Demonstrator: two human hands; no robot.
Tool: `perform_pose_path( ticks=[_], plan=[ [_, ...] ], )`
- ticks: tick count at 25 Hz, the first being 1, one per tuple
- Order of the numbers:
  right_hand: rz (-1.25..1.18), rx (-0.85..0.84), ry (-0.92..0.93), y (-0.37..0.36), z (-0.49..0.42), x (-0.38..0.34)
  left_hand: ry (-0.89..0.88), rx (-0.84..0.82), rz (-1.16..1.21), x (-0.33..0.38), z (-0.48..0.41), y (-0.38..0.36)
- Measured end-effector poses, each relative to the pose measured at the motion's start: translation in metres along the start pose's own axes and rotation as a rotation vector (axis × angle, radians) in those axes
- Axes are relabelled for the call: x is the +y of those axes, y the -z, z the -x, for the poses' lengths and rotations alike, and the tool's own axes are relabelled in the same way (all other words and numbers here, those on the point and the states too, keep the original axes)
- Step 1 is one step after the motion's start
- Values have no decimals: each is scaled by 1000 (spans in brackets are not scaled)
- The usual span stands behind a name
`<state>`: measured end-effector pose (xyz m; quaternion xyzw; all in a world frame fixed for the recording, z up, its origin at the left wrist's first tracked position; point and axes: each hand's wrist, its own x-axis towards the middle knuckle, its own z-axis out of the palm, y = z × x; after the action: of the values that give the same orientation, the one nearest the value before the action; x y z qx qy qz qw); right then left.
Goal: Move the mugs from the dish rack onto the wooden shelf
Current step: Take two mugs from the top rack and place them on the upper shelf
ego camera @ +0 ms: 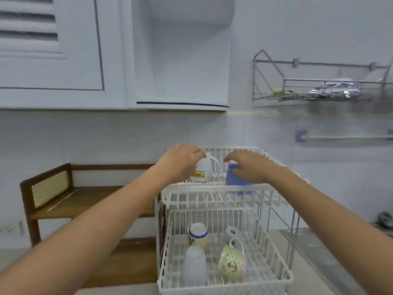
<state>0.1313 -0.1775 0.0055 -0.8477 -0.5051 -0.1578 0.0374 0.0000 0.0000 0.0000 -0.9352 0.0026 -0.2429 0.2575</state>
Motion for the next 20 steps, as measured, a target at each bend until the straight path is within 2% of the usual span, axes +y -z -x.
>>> perform_pose_path(
  ticks=[4,7,10,12,17,20],
  plan=[
    [471,-323,138,-7,-27,12,-216,-197,-551,-1,-42,-30],
    [825,-371,197,-11,-46,25,-354,-230,-806,-9,-75,-54],
    [1003,-338,278,-19,-58,35,-419,-285,-944,-13,-93,-76],
    [1058,-305,350,-24,-61,43,-441,-246,-965,-18,-102,-91],
    [1002,-336,404,-21,-60,60,-441,-162,-650,-12,-125,-102],
    [857,-359,308,-1,-58,85,-377,-64,-554,-10,-123,-93]
  ],
)
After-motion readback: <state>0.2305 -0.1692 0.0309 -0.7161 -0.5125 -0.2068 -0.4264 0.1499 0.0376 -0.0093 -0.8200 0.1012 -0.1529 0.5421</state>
